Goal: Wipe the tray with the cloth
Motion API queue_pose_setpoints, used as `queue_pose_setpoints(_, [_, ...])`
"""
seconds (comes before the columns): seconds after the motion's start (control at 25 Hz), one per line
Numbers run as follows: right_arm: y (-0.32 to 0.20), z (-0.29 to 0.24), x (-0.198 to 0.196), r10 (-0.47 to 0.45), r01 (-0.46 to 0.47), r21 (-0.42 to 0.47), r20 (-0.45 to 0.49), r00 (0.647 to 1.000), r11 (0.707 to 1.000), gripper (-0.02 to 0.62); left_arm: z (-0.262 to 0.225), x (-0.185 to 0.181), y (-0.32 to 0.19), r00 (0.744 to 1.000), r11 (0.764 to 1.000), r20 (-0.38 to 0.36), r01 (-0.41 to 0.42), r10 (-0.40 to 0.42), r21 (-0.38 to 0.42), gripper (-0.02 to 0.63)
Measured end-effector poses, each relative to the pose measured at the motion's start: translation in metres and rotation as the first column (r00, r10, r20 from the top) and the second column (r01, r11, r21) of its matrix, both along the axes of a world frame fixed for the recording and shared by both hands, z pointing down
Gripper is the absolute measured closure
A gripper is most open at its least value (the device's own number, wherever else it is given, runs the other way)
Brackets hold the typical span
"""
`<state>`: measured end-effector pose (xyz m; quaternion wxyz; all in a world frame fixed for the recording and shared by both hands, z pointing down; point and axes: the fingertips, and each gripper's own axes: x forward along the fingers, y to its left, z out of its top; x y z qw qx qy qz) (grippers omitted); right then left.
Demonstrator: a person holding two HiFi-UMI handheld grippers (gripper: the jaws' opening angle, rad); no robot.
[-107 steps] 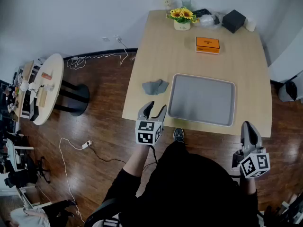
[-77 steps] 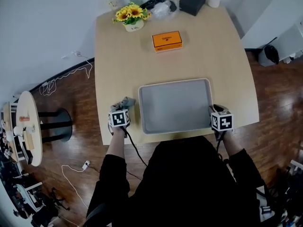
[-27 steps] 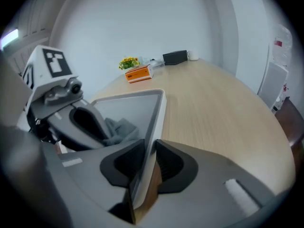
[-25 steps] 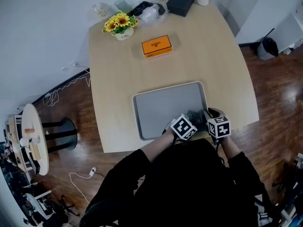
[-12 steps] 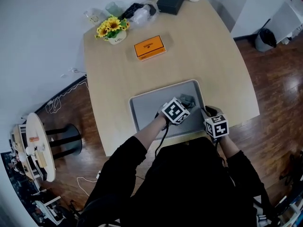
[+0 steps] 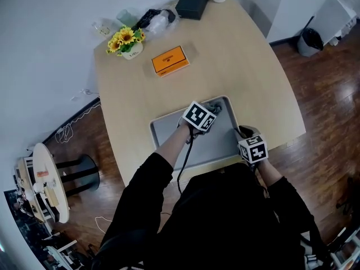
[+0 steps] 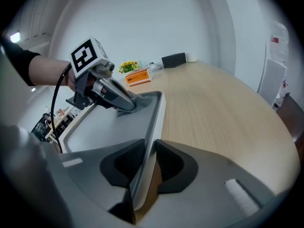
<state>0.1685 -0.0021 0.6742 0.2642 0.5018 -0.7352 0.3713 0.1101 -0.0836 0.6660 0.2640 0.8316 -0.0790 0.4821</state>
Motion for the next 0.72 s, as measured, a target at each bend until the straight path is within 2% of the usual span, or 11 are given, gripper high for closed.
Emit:
queue_pose_setpoints(0.12, [0.001,-0.001,0.001,-0.001,0.001,-0.002,-0.004,1.000,1.000,0.515,-0.001,-0.005,0.042,0.999,0.999,-0.028,-0.030,0.029,-0.027,0.606])
queue_pose_setpoints(0.24, [0.000,0.000,0.002,0.001,-0.001,-0.001,-0.015,1.000,1.000,0.515,-0.001,-0.012,0.096,0.992,0.993,-0.050,-0.115,0.113,-0.038,0.606])
queue_pose_setpoints(0.36, [0.000,0.000,0.002,0.002,-0.002,-0.004,-0.028,1.000,1.000,0.515,0.000,-0.024,0.153,0.973,0.969,-0.053,-0.229,0.225,-0.088,0.606])
queue_pose_setpoints(0.44, [0.000,0.000,0.002,0.001,-0.002,-0.008,-0.034,0.999,1.000,0.515,0.001,-0.032,0.176,0.964,0.959,-0.064,-0.262,0.257,-0.108,0.606])
queue_pose_setpoints(0.6, [-0.002,0.000,0.002,0.010,-0.010,-0.009,-0.036,0.999,1.000,0.515,0.001,-0.038,0.175,0.970,0.964,-0.095,-0.233,0.222,-0.126,0.606])
queue_pose_setpoints(0.72, [0.000,-0.001,0.001,0.014,-0.014,-0.005,-0.035,0.999,1.000,0.515,0.001,-0.046,0.152,0.972,0.969,-0.076,-0.229,0.222,-0.091,0.606])
